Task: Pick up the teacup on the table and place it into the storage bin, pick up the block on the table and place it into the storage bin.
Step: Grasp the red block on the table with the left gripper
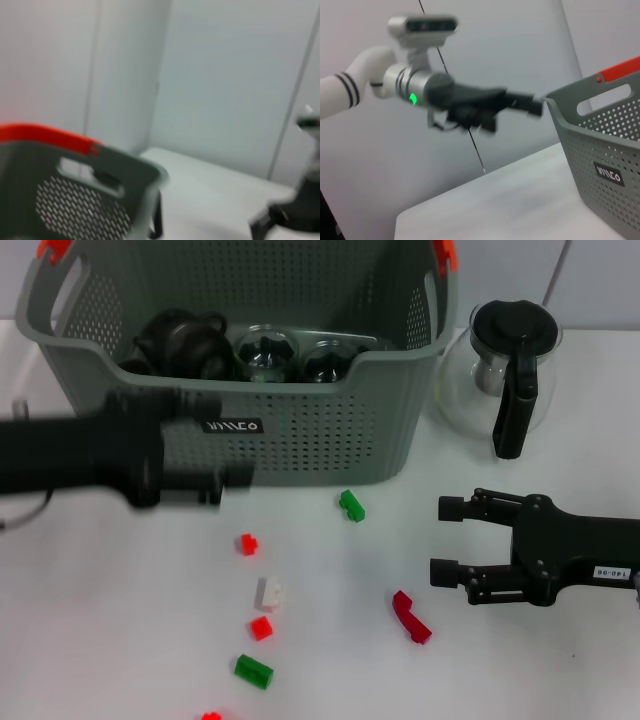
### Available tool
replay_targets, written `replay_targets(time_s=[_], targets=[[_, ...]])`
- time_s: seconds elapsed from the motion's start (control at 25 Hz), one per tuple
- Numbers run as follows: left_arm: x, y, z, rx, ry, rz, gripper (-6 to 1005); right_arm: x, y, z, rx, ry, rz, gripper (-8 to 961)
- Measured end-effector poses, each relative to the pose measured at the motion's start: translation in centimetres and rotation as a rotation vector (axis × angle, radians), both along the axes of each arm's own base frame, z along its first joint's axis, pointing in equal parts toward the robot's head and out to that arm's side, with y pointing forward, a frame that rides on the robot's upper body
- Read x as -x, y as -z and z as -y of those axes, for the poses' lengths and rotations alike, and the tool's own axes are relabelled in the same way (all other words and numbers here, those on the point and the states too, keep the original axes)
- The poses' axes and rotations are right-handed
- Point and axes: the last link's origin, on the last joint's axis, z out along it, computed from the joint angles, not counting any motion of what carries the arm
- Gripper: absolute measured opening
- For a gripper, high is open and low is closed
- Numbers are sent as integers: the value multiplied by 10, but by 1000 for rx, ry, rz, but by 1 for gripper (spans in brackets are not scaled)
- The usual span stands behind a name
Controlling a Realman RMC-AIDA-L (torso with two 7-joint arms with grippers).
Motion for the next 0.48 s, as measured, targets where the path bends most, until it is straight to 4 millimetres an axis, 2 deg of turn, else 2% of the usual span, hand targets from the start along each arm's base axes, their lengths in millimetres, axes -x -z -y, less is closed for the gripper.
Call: replay_targets(time_s=[0.2, 0.48], targets=[[19, 22, 19, 73, 37, -79, 886, -1, -1, 0, -1, 3, 1, 941], [26, 49, 13, 167, 61, -225, 884, -2, -1, 1, -1, 5, 3, 941]])
